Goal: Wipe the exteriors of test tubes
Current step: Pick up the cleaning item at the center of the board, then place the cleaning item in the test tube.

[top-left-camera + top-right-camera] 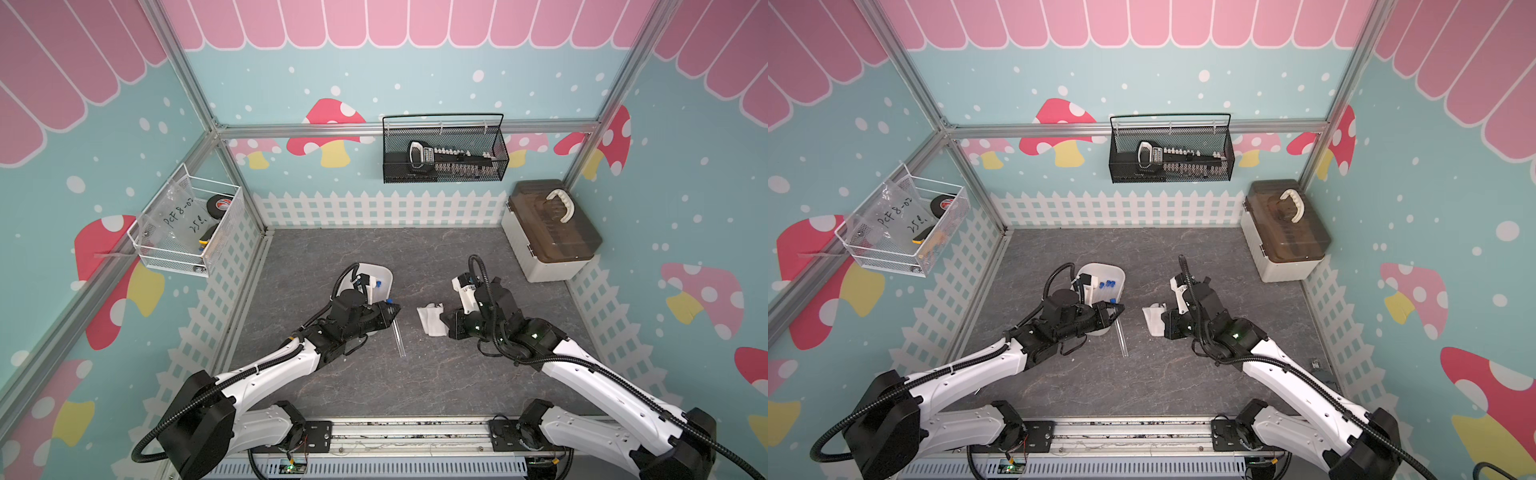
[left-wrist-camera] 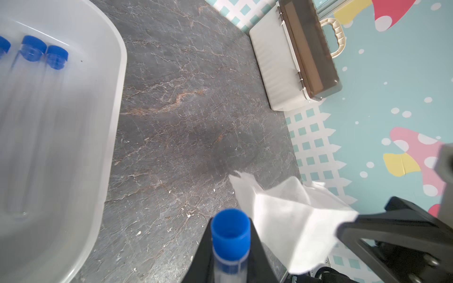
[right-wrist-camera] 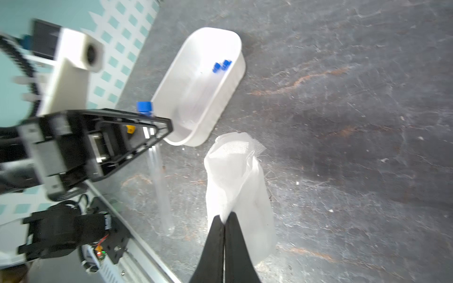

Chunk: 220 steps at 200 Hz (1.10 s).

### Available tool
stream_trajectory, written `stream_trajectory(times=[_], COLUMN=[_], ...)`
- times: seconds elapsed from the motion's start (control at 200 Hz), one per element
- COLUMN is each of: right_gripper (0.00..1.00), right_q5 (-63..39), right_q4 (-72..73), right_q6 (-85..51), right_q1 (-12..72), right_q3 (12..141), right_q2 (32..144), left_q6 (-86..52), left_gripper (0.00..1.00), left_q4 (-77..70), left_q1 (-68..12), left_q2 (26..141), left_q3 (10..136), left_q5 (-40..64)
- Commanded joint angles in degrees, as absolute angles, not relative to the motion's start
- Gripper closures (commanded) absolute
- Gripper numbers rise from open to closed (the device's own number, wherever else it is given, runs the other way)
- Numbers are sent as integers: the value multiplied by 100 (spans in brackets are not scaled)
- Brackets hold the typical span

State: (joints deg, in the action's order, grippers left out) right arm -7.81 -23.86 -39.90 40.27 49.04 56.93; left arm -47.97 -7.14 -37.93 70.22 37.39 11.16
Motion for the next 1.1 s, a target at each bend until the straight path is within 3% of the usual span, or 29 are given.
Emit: stream_trajectory(times=[0.0, 0.395, 0.831, 1.096], right_gripper=[95, 96, 96, 97], right_q5=[-1409, -2213, -2217, -2173], right_q4=[-1906, -861, -729, -861], right_q6=[-4327, -4977, -5327, -5089], right_q1=[4133, 4830, 4992, 4953], right_q3=[4980, 5748, 4474, 4743], right_q2=[5698, 6231, 6372, 6724], left_q6=[-4789, -4883, -4904, -4856], left_gripper=[87, 87, 87, 87], left_q4=[-844, -1198, -1255, -1137], left_q1=[-3753, -3738, -3694, -3680], left_q2=[7135, 7641, 7500, 7349], left_q3=[3946, 4137, 4237, 4163], left_q5=[1176, 1304, 1415, 1435])
